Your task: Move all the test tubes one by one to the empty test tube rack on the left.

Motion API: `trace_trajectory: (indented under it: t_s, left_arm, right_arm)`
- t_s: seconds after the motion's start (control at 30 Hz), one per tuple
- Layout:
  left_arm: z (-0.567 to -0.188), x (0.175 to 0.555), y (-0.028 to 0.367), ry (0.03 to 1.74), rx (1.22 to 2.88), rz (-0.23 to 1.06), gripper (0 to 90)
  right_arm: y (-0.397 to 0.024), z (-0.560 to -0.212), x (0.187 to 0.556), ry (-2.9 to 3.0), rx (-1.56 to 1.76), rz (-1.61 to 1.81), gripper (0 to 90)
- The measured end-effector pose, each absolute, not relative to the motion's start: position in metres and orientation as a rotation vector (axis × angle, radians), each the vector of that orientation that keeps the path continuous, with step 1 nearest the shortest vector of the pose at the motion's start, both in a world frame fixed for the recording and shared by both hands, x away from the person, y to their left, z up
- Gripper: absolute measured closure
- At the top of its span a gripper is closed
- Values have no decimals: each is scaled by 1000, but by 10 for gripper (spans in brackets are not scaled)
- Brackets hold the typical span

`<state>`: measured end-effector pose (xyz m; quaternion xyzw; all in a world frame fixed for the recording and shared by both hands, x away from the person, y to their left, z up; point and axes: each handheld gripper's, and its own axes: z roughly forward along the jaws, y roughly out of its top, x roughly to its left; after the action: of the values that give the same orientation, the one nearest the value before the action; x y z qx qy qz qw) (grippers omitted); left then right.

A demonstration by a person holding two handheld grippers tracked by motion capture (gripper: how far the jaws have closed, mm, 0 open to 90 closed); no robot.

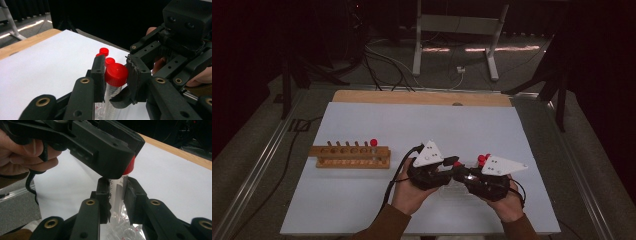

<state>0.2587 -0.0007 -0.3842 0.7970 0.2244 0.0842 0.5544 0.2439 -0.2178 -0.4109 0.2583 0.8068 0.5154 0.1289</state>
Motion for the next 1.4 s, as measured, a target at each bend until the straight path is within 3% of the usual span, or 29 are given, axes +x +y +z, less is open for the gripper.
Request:
trace_trajectory:
  t_s: [0.03,0.07,0.13,0.17,0.43,0.6,0.67,1.4]
  left_arm:
    - [-384,259,0,536,1877,200,708]
    - [-383,259,1,540,1878,207,711]
    - [-382,260,3,558,1873,210,711]
    - [-382,261,5,565,1872,217,711]
    - [-377,265,23,610,1834,251,711]
    - [-375,266,38,642,1813,272,711]
    - [-374,267,43,650,1807,274,710]
    - [-362,276,113,768,1752,386,709]
  right_arm:
    - [-218,-411,244,2346,748,1506,741]
    - [-220,-410,245,2347,747,1538,636]
    - [-221,-410,245,2341,751,1554,537]
    - [-221,-410,245,2341,751,1554,537]
    - [-234,-410,250,2256,846,1568,158]
    - [-239,-411,251,2210,862,1547,30]
    - [-242,-412,251,2188,868,1543,0]
    - [-273,-414,256,2090,987,1578,0]
